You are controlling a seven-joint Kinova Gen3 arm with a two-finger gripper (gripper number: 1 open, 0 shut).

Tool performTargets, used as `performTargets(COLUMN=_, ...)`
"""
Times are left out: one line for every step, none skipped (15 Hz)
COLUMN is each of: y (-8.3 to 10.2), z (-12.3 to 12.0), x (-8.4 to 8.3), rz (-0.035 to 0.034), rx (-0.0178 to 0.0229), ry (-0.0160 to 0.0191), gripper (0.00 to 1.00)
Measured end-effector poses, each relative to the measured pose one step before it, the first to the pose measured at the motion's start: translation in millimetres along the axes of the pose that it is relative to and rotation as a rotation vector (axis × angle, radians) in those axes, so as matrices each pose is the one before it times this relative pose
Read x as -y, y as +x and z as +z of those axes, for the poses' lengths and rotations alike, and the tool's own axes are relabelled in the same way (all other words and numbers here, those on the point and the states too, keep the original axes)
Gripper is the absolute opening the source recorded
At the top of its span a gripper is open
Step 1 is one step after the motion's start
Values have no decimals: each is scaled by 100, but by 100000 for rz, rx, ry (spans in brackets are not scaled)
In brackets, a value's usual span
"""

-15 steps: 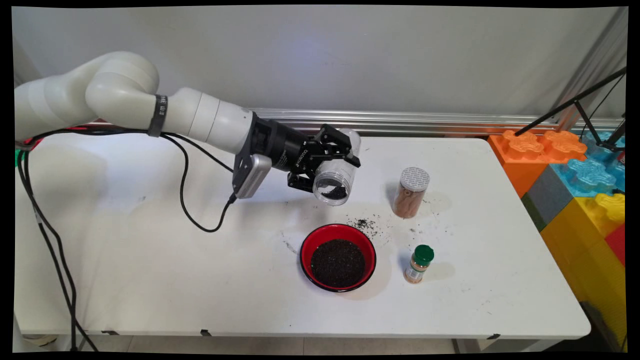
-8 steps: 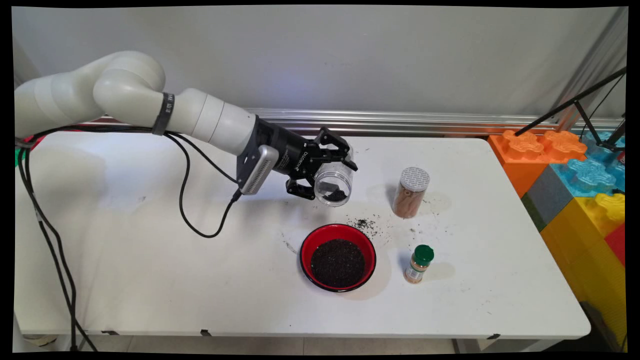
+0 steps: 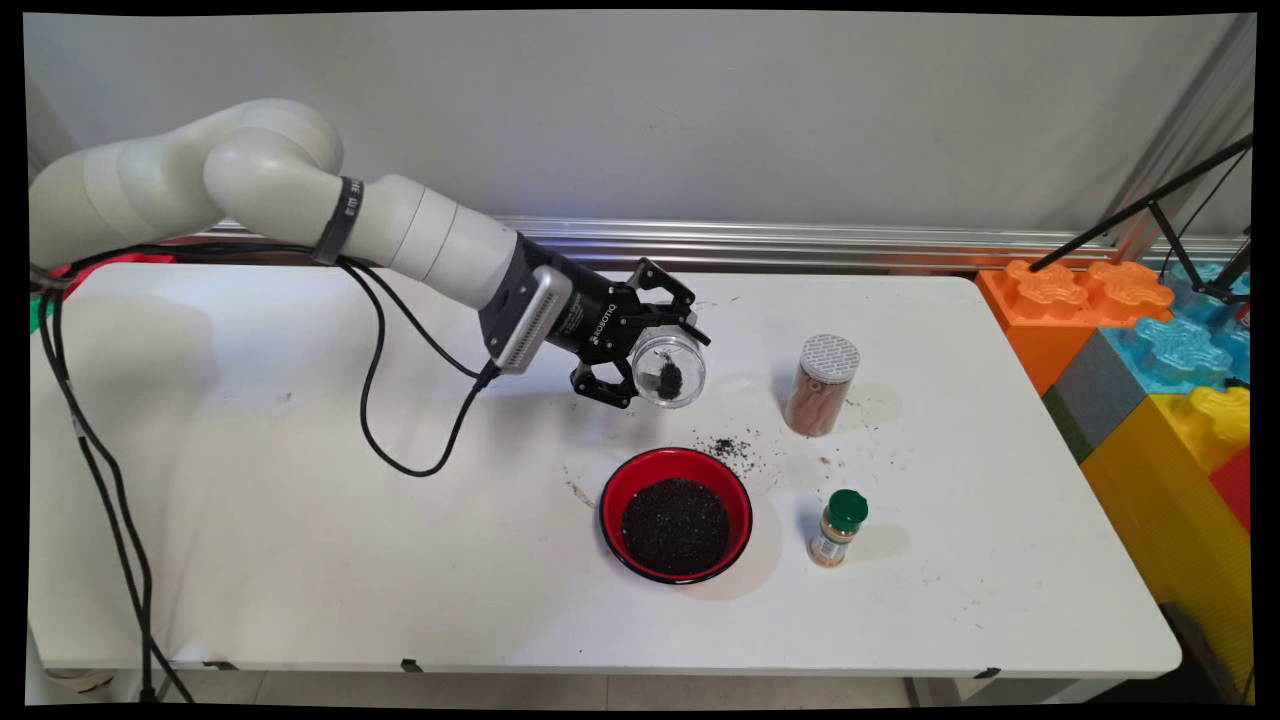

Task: Pour the black seasoning powder in the red bowl

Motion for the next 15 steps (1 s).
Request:
performTargets(y=-206, z=70, x=73, rz=-2438, rx=-61, ry=-409, gripper=0)
performTargets(y=-148, z=46, x=51, rz=-1642, rx=-88, ry=-333, gripper=0)
performTargets(y=-253, z=83, x=74, rz=-2754, rx=-215, ry=-730, gripper=0)
performTargets(y=-200, z=65, x=61, rz=-2228, rx=-253, ry=-710, gripper=0)
performTargets(y=-247, z=67, x=116, rz=-2583, rx=-263, ry=-604, gripper=0)
performTargets(y=-217, z=68, x=105, rz=-2216, rx=-225, ry=-451, gripper=0)
performTargets(y=-270, z=45, x=166, rz=-2655, rx=-200, ry=-280, gripper=0)
performTargets(y=-265, z=103, x=230, rz=-2863, rx=-368, ry=-273, gripper=0)
performTargets(y=-212, z=72, x=211, rz=-2542, rx=-405, ry=-206, gripper=0)
performTargets(y=-151, z=35, x=162, rz=-1790, rx=-306, ry=-130, gripper=0)
performTargets(y=-201, z=62, x=250, rz=-2668, rx=-544, ry=-259, gripper=0)
performTargets(y=-128, z=37, x=193, rz=-1836, rx=-410, ry=-174, gripper=0)
performTargets(y=-190, z=48, x=285, rz=-2676, rx=-587, ry=-242, gripper=0)
performTargets(y=-140, z=32, x=216, rz=-1827, rx=-370, ry=-92, gripper=0)
performTargets(y=-221, z=29, x=395, rz=-3141, rx=-691, ry=-131, gripper=0)
